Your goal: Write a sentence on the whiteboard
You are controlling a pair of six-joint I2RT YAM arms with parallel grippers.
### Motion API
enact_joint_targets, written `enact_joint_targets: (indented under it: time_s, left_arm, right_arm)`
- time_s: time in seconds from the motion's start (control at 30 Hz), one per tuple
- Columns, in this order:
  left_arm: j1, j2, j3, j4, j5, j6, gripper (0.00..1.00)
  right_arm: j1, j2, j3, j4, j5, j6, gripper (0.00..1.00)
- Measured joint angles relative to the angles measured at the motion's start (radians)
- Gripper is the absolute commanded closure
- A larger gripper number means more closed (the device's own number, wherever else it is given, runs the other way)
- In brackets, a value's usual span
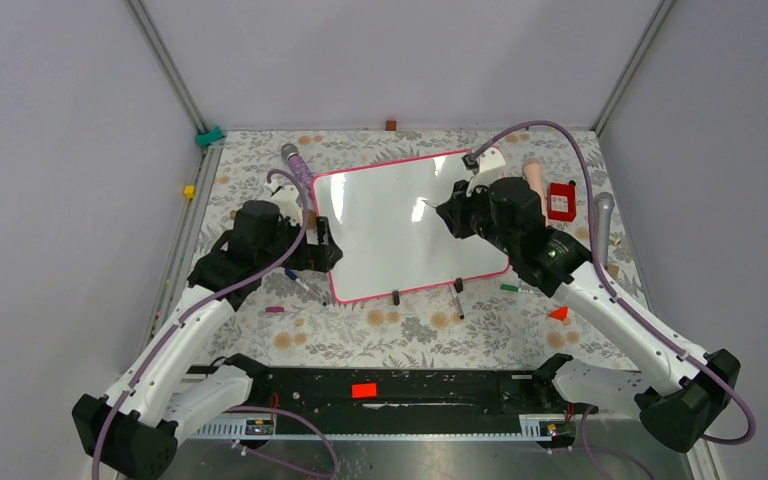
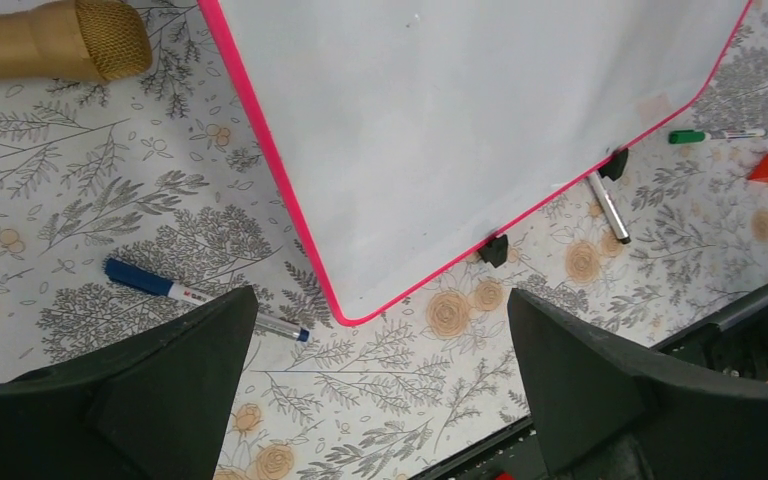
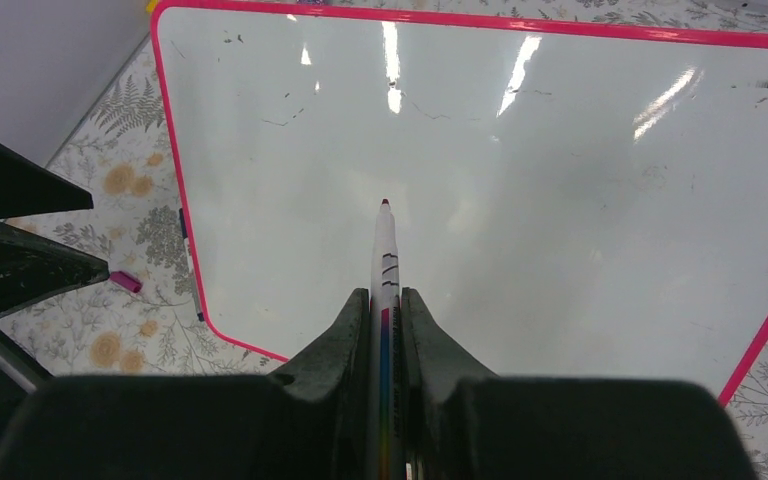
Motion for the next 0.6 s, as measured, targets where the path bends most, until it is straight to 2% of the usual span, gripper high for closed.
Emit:
enact_joint_targets:
  time_s: [0.17, 0.4, 0.6]
  left_arm:
    - [0.0, -0.034, -0.039, 0.046, 0.033, -0.045, 0.01]
    - [0.0, -0.079, -0.21, 0.219, 0.09, -0.136, 0.01]
    - [0.016, -0.11, -0.354, 0.38, 0.101, -0.215, 0.09]
  right_arm:
    - [0.0, 0.0, 0.035, -0.047, -0.019, 0.035, 1.0]
    - [0.0, 0.001, 0.078, -0.1, -0.053, 0.062, 1.0]
    - [-0.001, 0.009, 0.114, -0.127, -0.09, 0.081, 1.0]
